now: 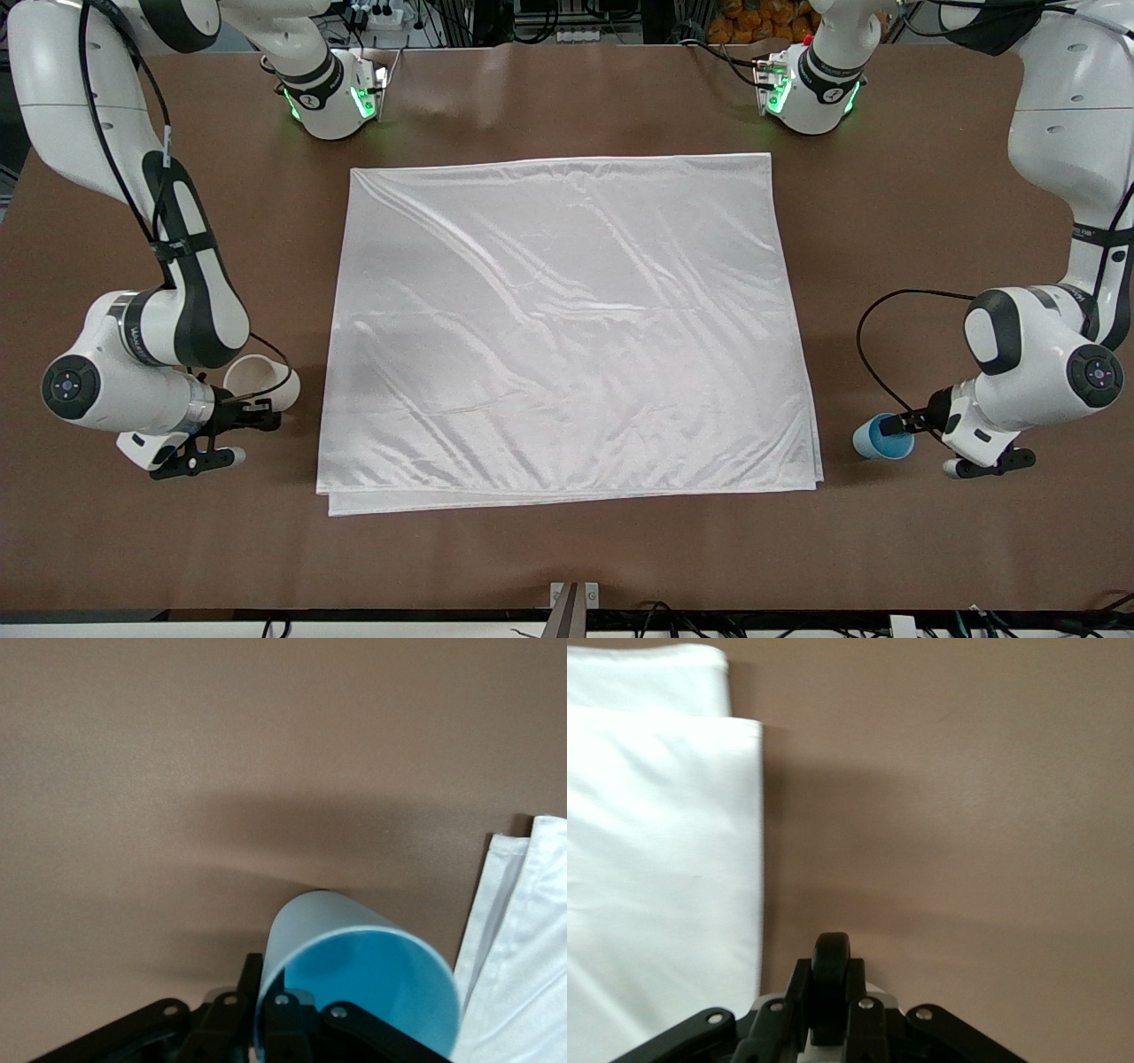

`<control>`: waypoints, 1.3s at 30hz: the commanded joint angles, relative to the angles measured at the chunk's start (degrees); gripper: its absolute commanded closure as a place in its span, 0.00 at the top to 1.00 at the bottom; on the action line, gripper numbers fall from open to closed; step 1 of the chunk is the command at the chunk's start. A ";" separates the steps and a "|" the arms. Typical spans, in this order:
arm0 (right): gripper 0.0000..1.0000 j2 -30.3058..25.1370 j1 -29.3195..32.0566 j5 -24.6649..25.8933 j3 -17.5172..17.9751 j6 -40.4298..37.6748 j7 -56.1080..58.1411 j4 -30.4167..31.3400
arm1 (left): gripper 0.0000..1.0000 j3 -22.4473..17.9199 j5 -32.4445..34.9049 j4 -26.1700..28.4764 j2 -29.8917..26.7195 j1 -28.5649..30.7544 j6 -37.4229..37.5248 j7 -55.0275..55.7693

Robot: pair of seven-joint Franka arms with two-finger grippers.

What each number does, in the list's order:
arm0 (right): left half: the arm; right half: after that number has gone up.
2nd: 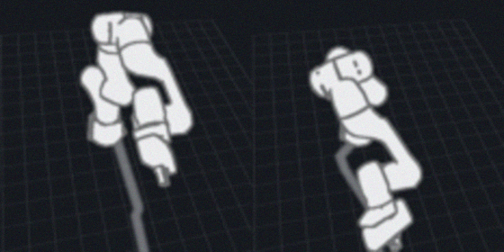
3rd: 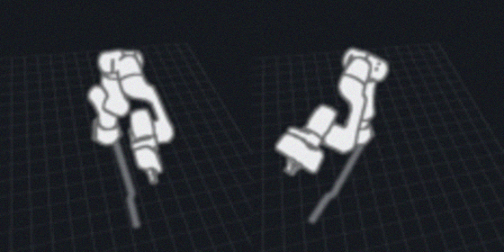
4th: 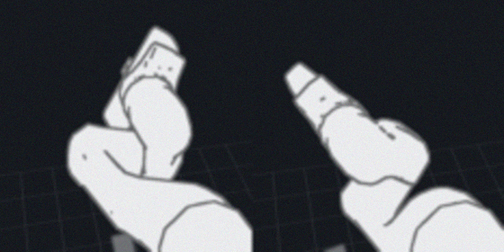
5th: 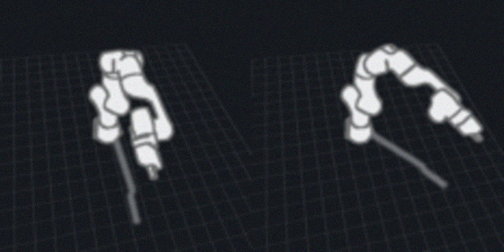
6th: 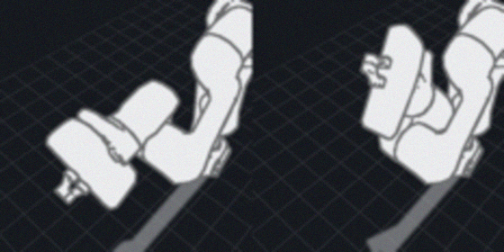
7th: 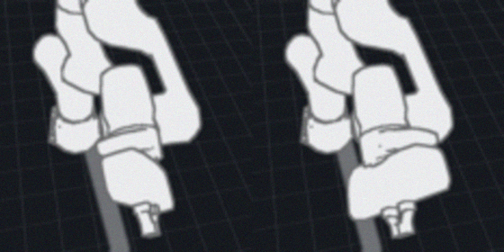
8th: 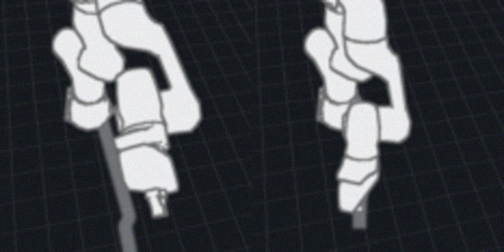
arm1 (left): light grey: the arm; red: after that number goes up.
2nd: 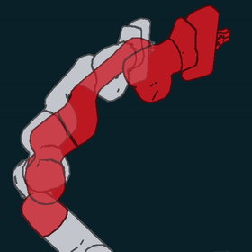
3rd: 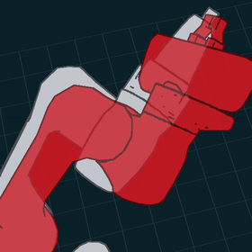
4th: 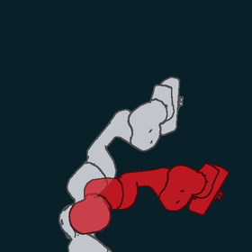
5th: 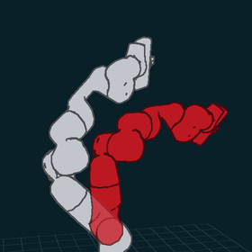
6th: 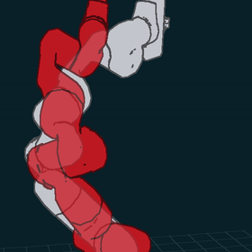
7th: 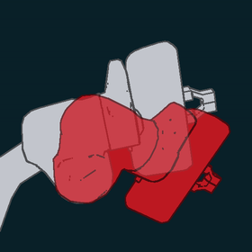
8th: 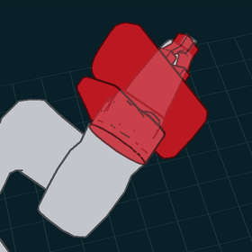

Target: Place blue cup into white mug on cloth

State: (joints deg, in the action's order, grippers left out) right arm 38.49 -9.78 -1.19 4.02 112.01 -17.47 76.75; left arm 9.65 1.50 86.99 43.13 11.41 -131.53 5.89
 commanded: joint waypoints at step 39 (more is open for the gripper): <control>0.00 5.89 -23.35 -4.17 -1.64 15.43 -55.39 -0.64 | 0.00 1.07 1.40 -0.77 -12.81 -0.33 11.64 -2.29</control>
State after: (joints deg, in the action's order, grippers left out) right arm 42.65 -31.47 -5.36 3.75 126.54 -69.97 76.82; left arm 10.45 1.63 85.28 33.65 11.33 -122.56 4.01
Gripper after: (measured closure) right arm 0.811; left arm 0.960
